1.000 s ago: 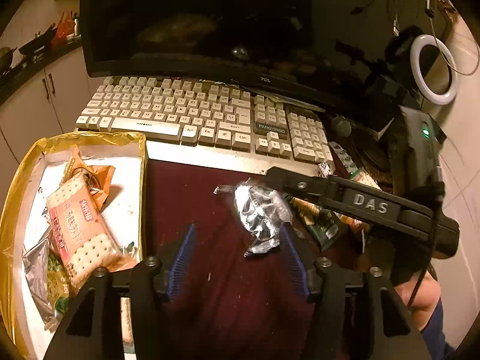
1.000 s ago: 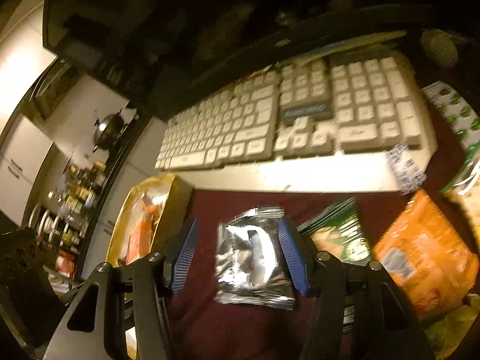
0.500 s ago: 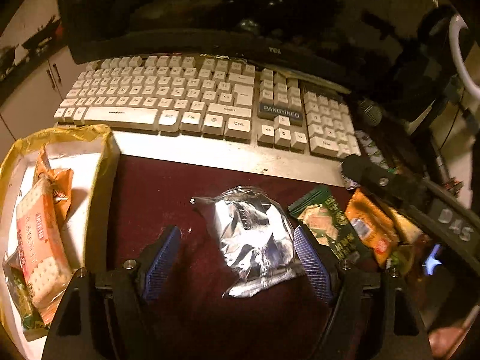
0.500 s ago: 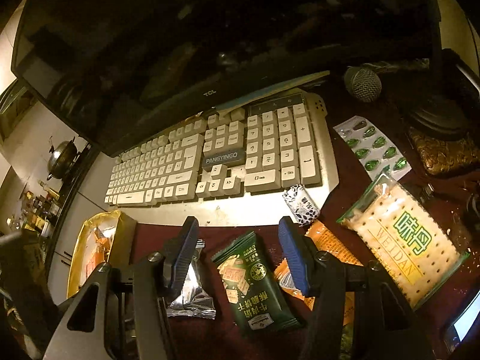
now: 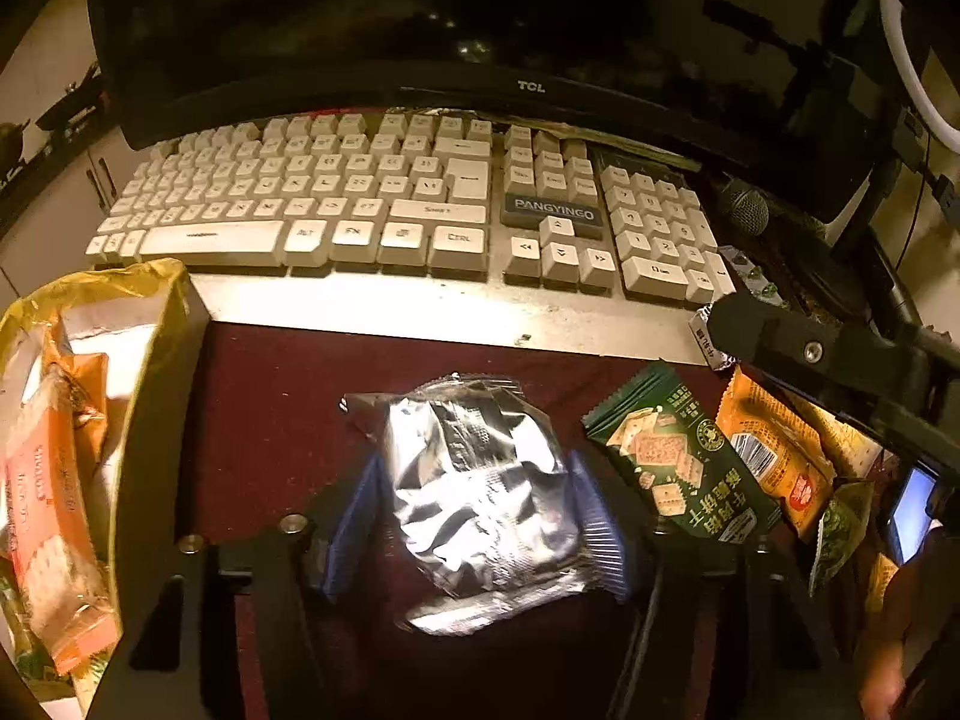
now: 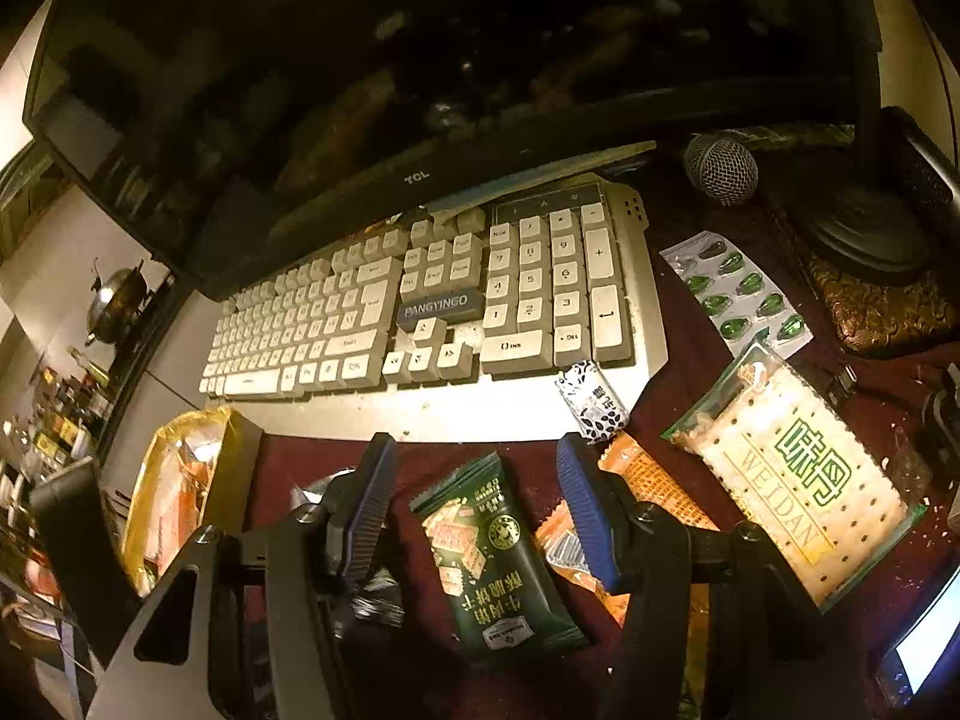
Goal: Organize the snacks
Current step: 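Grasp a silver foil bag with left tool while right tool grasps dark green biscuit bag, then lift the silver foil bag and dark green biscuit bag with both tools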
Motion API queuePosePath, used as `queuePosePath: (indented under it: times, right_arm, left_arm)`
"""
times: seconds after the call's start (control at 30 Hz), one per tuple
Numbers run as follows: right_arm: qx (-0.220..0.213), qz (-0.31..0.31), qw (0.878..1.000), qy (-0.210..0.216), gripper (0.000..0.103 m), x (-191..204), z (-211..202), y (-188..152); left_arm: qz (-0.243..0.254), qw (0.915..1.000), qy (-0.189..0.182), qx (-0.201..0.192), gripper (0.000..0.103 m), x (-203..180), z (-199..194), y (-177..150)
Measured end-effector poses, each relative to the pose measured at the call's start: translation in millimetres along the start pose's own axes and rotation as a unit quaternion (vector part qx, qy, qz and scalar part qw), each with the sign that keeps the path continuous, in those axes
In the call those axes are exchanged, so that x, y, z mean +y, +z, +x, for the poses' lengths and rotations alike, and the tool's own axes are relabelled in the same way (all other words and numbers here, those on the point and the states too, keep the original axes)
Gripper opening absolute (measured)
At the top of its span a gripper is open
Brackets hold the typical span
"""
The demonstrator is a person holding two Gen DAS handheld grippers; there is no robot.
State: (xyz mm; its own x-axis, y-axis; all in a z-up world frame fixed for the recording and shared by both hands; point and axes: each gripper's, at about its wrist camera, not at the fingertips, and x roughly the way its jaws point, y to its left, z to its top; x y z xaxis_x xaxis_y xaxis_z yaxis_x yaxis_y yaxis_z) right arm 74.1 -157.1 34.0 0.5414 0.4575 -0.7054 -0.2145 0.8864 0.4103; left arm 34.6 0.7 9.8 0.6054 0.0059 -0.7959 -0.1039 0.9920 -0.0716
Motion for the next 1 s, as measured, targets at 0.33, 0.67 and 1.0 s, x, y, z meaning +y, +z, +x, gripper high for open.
queuePosePath:
  times: [0.33, 0.67, 1.0]
  right_arm:
    - [0.051, -0.080, 0.995, -0.040, 0.055, 18.1, 18.2, -13.6]
    - [0.067, -0.218, 0.966, -0.123, 0.047, 53.0, 33.3, -42.6]
    - [-0.032, -0.234, 0.958, -0.161, 0.044, 64.2, 8.8, -38.5]
  left_arm:
    - [-0.024, 0.9987, 0.010, -0.044, 0.061, 14.7, -41.8, -4.7]
    - [-0.035, 0.9961, 0.001, -0.081, 0.061, 35.7, -77.3, -9.2]
    - [-0.034, 0.9946, 0.001, -0.098, 0.061, 39.1, -80.7, -18.1]
